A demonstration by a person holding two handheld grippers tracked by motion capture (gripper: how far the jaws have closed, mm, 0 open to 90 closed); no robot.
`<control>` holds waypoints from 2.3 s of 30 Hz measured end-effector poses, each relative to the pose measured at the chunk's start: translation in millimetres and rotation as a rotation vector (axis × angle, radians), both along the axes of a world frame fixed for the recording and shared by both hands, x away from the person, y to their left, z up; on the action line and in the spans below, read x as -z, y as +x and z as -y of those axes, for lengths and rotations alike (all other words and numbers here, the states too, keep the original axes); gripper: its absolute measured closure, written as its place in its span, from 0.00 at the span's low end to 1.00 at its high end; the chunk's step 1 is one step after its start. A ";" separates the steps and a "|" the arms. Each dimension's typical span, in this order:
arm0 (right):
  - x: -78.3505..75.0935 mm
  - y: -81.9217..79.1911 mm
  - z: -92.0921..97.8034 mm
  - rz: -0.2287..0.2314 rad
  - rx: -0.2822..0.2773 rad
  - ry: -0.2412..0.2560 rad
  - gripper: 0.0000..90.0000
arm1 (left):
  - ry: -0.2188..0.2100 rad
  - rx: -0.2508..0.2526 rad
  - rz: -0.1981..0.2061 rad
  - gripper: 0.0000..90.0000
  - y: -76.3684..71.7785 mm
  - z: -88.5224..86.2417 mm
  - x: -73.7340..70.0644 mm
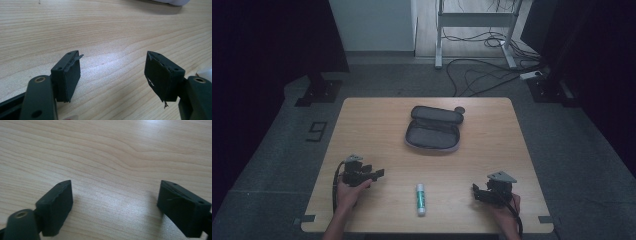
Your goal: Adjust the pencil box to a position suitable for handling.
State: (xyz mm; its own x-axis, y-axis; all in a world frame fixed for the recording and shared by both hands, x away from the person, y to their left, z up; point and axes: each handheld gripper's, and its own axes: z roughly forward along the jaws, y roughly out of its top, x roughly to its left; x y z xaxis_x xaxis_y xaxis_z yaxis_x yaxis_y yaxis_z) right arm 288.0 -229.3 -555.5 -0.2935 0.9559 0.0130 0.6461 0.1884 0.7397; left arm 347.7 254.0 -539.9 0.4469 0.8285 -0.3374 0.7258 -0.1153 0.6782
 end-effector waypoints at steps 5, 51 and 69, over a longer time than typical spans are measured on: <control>0.1 0.2 -0.3 0.001 0.002 0.001 0.15 | 0.025 -0.004 0.012 0.32 0.4 1.3 -1.5; -22.7 10.0 -7.2 0.059 -0.026 0.108 0.24 | 0.007 0.026 0.062 0.36 42.3 51.8 -40.7; -21.2 12.1 -7.1 0.043 -0.031 0.110 0.26 | 0.029 0.012 0.080 0.37 68.5 67.2 -54.5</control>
